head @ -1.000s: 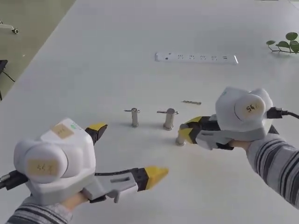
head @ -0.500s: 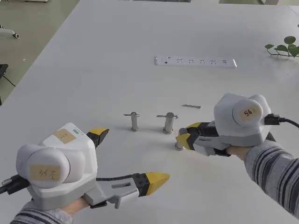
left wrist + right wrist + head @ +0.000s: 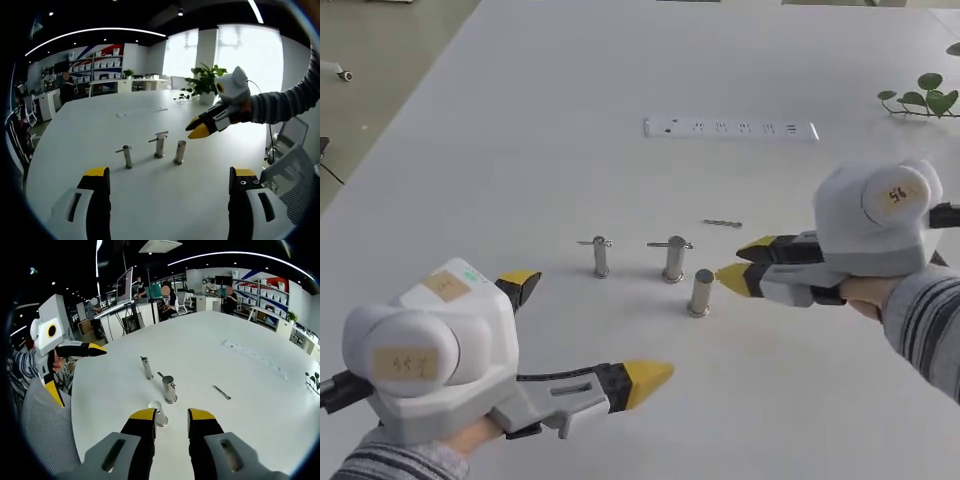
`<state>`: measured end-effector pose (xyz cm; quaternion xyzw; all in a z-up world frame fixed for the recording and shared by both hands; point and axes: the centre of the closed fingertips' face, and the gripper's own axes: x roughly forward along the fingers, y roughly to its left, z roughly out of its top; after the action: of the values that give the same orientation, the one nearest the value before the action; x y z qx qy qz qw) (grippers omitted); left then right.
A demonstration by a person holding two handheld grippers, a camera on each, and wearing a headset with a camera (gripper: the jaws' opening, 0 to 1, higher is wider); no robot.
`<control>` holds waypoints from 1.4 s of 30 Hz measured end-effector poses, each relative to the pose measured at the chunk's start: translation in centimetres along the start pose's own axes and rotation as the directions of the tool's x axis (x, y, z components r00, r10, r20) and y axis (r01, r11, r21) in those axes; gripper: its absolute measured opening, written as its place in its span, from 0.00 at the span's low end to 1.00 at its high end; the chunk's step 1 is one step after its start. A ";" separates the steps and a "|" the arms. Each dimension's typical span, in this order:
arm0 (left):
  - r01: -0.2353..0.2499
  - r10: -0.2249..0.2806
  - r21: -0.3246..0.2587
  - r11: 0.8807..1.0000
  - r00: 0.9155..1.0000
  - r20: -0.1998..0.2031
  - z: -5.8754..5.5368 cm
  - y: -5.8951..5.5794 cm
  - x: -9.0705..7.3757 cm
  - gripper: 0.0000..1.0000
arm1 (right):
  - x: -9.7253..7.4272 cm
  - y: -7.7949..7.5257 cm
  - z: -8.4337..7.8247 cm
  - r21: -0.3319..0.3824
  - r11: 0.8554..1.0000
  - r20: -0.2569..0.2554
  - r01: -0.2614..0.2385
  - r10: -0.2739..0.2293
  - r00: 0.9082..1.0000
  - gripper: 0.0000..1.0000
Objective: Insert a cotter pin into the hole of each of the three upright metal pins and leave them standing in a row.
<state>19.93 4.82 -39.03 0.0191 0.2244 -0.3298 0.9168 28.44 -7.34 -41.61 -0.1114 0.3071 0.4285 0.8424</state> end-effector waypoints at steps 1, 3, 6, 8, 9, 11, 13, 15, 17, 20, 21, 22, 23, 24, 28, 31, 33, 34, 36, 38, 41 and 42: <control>-0.001 0.001 0.000 1.000 1.000 0.000 0.0 0.0 0.0 0.99 | -0.1 -0.4 0.0 -0.003 1.000 -0.004 0.006 -0.006 1.000 0.20; -0.002 0.002 0.000 1.000 1.000 0.001 0.0 0.1 0.1 0.99 | -0.4 -1.5 0.3 -0.018 1.000 -0.014 0.019 -0.019 1.000 0.19; -0.003 0.003 -0.003 1.000 1.000 0.000 -0.1 0.2 0.2 0.99 | -0.3 -2.4 0.3 -0.040 0.999 -0.033 0.013 -0.014 0.999 0.21; -0.002 0.002 -0.004 1.000 1.000 -0.002 -0.2 0.2 0.2 0.99 | -0.1 -2.9 0.2 -0.062 0.998 -0.057 -0.004 0.000 0.998 0.20; -0.001 0.001 -0.005 1.000 1.000 -0.003 -0.2 0.2 0.3 0.99 | 0.0 -3.3 0.2 -0.068 0.998 -0.066 -0.004 -0.001 0.998 0.20; 0.001 -0.001 -0.005 1.000 1.000 -0.003 -0.2 0.2 0.3 0.99 | 0.3 -3.9 0.3 -0.082 0.997 -0.083 -0.012 0.005 0.997 0.20; 0.003 -0.003 -0.003 1.000 1.000 -0.006 -0.3 0.2 0.4 0.99 | 0.5 -4.5 0.3 -0.095 0.995 -0.101 -0.019 0.009 0.995 0.20; 0.001 -0.001 -0.001 1.000 1.000 -0.008 -0.3 0.3 0.5 0.99 | 0.9 -5.2 0.5 -0.108 0.994 -0.121 -0.026 0.013 0.993 0.19; -0.011 0.011 0.005 1.000 1.000 -0.007 -0.3 0.5 0.5 0.99 | 1.2 -5.7 0.7 -0.111 0.993 -0.141 -0.036 0.021 0.990 0.19; -0.017 0.017 0.014 1.000 1.000 -0.006 -0.2 0.7 0.4 0.98 | 2.0 -6.5 0.8 -0.135 0.989 -0.176 -0.051 0.027 0.984 0.18; -0.019 0.019 0.014 1.000 1.000 -0.006 -0.2 0.8 0.4 0.98 | 2.2 -6.8 0.8 -0.143 0.988 -0.185 -0.053 0.026 0.982 0.18; -0.019 0.020 0.014 1.000 1.000 -0.006 -0.2 0.9 0.4 0.98 | 2.3 -6.9 0.7 -0.148 0.987 -0.196 -0.060 0.030 0.980 0.18; -0.021 0.021 0.014 1.000 1.000 -0.005 -0.1 1.0 0.5 0.98 | 2.6 -7.0 0.7 -0.148 0.986 -0.207 -0.072 0.040 0.977 0.18; -0.022 0.022 0.013 1.000 1.000 -0.005 -0.1 1.1 0.5 0.98 | 2.9 -7.1 0.7 -0.153 0.985 -0.212 -0.075 0.041 0.976 0.17; -0.026 0.026 0.008 1.000 1.000 -0.004 -0.1 1.4 0.5 0.98 | 3.9 -7.7 0.4 -0.169 0.981 -0.250 -0.093 0.048 0.967 0.17; -0.028 0.028 0.003 1.000 1.000 -0.002 -0.1 1.5 0.5 0.98 | 4.7 -8.1 0.0 -0.196 0.975 -0.281 -0.108 0.050 0.958 0.15; -0.029 0.029 -0.001 1.000 1.000 -0.004 -0.2 1.6 0.6 0.98 | 5.2 -8.5 0.0 -0.198 0.975 -0.285 -0.102 0.043 0.958 0.14; -0.029 0.029 -0.002 1.000 1.000 -0.006 -0.2 1.6 0.5 0.98 | 5.4 -8.7 0.1 -0.194 0.977 -0.277 -0.094 0.037 0.960 0.14; -0.031 0.031 -0.005 1.000 1.000 -0.007 -0.3 1.7 0.5 0.97 | 5.8 -8.8 0.0 -0.196 0.976 -0.284 -0.098 0.040 0.958 0.13; -0.033 0.033 -0.013 0.999 0.999 -0.008 -0.5 1.7 0.5 0.97 | 6.2 -8.9 -0.1 -0.205 0.973 -0.294 -0.105 0.041 0.955 0.11; -0.031 0.031 -0.020 0.999 0.999 -0.006 -0.6 1.7 0.4 0.96 | 6.7 -9.3 -0.6 -0.213 0.971 -0.319 -0.111 0.038 0.947 0.10; -0.030 0.030 -0.021 0.999 1.000 -0.008 -0.7 1.7 0.5 0.96 | 6.8 -9.4 -0.6 -0.210 0.971 -0.324 -0.112 0.039 0.945 0.10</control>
<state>20.99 6.00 -40.07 0.0139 0.2309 -0.3134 0.9210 38.60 -8.88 -47.00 -0.2620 0.3922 0.4692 0.7466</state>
